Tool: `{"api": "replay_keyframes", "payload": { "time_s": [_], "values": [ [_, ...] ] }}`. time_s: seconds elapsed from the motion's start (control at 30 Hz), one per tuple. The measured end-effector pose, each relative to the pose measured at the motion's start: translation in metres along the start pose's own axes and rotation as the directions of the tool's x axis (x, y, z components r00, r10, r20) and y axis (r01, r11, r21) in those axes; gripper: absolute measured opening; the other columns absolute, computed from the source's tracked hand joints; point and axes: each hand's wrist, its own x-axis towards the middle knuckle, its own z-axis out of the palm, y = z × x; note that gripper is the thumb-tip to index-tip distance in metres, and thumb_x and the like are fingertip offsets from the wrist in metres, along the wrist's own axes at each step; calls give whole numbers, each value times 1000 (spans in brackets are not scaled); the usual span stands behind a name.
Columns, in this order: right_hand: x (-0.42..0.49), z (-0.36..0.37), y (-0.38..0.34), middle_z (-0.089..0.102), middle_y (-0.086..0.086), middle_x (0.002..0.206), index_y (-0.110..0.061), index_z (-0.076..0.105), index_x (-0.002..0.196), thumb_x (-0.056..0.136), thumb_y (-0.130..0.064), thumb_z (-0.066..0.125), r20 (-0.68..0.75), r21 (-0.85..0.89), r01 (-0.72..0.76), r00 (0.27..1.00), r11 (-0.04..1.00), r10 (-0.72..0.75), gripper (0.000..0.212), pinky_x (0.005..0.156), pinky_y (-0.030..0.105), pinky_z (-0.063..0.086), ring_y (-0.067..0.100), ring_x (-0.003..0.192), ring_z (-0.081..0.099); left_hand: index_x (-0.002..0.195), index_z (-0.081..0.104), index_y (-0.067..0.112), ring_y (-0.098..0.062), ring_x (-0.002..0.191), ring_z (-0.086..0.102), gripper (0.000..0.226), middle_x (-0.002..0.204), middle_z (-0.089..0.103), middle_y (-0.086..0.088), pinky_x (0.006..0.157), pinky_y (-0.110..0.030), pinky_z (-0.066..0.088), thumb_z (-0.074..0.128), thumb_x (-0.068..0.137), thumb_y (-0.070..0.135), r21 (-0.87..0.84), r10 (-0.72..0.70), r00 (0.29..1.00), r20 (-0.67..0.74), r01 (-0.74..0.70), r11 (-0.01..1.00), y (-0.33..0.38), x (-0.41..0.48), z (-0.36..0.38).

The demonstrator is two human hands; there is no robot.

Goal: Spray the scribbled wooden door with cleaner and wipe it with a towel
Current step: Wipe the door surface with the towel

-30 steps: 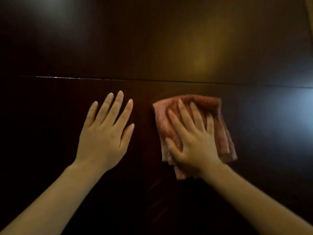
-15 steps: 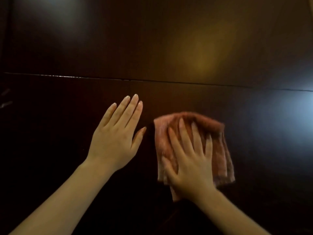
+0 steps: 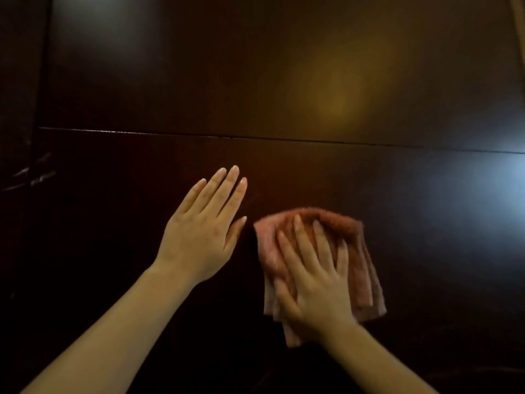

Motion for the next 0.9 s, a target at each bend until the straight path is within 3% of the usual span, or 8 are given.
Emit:
{"api": "replay_keyframes", "payload": {
  "time_s": [0.1, 0.27, 0.4, 0.57, 0.73, 0.9],
  "values": [
    [55, -11, -9, -2, -6, 155, -30, 10, 147, 87, -52, 28, 14, 11, -62, 998, 998, 62, 67, 109, 47, -8, 20, 141, -2, 140, 30, 8, -21, 138, 23, 56, 148, 32, -11, 112, -34, 15, 28, 93, 38, 19, -10, 1000, 16, 9, 1000, -7, -9, -2],
    [79, -13, -29, -18, -8, 149, -31, -9, 141, 86, -54, 15, 24, 36, -169, 985, 985, 169, 64, 108, 46, -17, 14, 138, -20, 141, 27, 6, -18, 139, 19, 57, 150, 24, -9, 114, -29, 6, 26, 93, 38, 17, -94, 995, 35, 93, 996, -22, -30, -5],
    [43, 0, -43, 7, 1, 156, -24, 15, 146, 87, -51, 30, 1, 10, -30, 1000, 1000, 30, 67, 109, 53, -3, 27, 141, 4, 140, 23, 4, -18, 139, 18, 56, 150, 23, -10, 114, -29, 5, 26, 94, 36, 13, -124, 992, 32, 124, 992, -27, -43, -3],
    [37, 2, -38, 18, 3, 154, -26, 22, 144, 86, -50, 31, 28, -26, 86, 996, 996, -85, 63, 107, 53, -1, 26, 141, 9, 140, 24, 3, -19, 139, 18, 56, 150, 23, -10, 114, -30, 6, 26, 94, 35, 23, -108, 994, 34, 107, 994, -28, -46, -4],
    [93, -13, -45, -4, -2, 157, -30, 8, 148, 87, -52, 14, 46, 28, -83, 996, 996, 82, 65, 109, 51, -11, 20, 142, -12, 142, 20, 8, -16, 138, 16, 58, 149, 20, -7, 114, -29, 3, 15, 96, 43, 95, -43, 996, 77, 36, 995, -52, -50, -11],
    [98, -6, -69, -2, 0, 158, -28, 6, 148, 88, -51, 14, -21, 55, -160, 987, 986, 161, 64, 108, 55, -10, 23, 142, -11, 142, 17, 6, -16, 140, 11, 57, 150, 16, -8, 115, -27, -1, 19, 96, 39, 90, -170, 984, 45, 166, 982, -73, -60, -13]
  ]
}}
